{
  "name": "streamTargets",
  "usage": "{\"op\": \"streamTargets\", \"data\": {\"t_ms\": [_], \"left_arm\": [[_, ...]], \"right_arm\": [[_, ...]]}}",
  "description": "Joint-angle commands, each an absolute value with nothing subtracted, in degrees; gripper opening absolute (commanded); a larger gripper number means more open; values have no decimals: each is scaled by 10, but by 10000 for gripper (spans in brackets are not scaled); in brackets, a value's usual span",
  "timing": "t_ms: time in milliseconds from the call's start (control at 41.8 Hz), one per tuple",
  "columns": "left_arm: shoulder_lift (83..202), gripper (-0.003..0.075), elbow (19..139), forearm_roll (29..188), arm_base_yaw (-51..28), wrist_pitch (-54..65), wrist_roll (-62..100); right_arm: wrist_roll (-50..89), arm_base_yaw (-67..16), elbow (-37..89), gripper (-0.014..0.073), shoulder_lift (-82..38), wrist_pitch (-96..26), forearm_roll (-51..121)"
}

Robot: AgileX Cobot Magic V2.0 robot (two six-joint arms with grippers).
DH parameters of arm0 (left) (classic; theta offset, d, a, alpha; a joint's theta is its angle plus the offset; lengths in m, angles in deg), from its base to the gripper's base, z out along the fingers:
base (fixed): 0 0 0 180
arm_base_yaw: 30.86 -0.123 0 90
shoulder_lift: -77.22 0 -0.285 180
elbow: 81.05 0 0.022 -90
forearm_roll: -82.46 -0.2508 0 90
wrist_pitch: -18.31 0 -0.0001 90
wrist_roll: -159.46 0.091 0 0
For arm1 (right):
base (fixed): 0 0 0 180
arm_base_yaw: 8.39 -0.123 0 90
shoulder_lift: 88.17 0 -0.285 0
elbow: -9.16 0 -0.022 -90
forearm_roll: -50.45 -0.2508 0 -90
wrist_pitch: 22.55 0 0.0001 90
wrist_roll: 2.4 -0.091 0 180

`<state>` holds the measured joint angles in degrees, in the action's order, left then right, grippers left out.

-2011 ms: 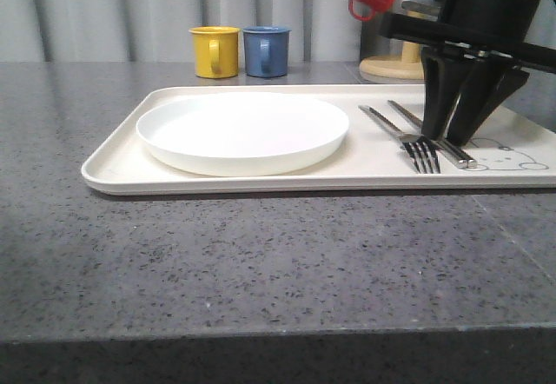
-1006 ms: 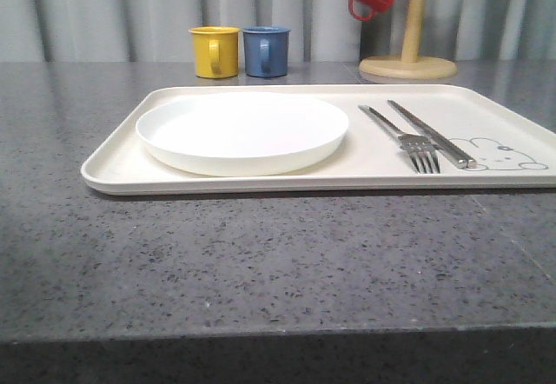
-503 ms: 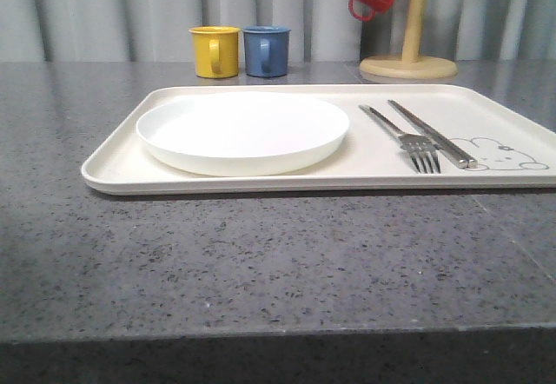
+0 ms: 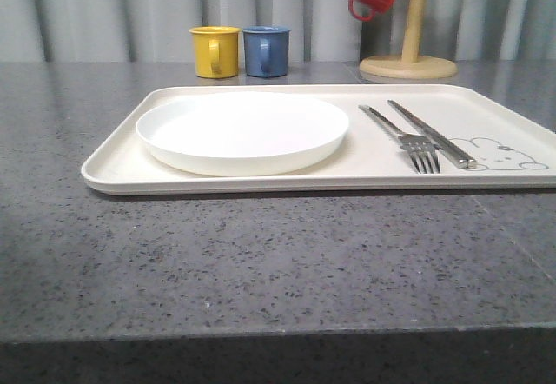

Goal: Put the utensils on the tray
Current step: 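Grasp the steel spoon with the right gripper, then lower the spoon onto the tray beside the chopsticks and release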

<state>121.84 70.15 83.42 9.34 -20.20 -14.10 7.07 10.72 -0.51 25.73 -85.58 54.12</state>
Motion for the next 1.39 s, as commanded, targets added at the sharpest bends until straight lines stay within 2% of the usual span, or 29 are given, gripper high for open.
{"op": "streamTargets", "data": {"t_ms": [0,72,287,527,646,814,1221,1269,1365], "left_arm": [[1218,428,715,840,98,-156,-148],[1218,428,715,840,98,-156,-148],[1218,428,715,840,98,-156,-148],[1218,428,715,840,98,-156,-148],[1218,428,715,840,98,-156,-148],[1218,428,715,840,98,-156,-148],[1218,428,715,840,98,-156,-148],[1218,428,715,840,98,-156,-148],[1218,428,715,840,98,-156,-148]], "right_arm": [[78,111,-18,25,238,-852,545],[78,111,-18,-5,235,-859,544],[78,87,-18,-2,185,-888,437],[40,-36,-17,-2,149,-993,368],[-33,-90,-17,-2,155,-969,368],[-58,-137,-17,-2,175,-925,368],[-90,-152,-17,0,216,-855,402],[-90,-152,-17,13,216,-850,403],[-93,-152,-17,101,216,-850,403]]}}
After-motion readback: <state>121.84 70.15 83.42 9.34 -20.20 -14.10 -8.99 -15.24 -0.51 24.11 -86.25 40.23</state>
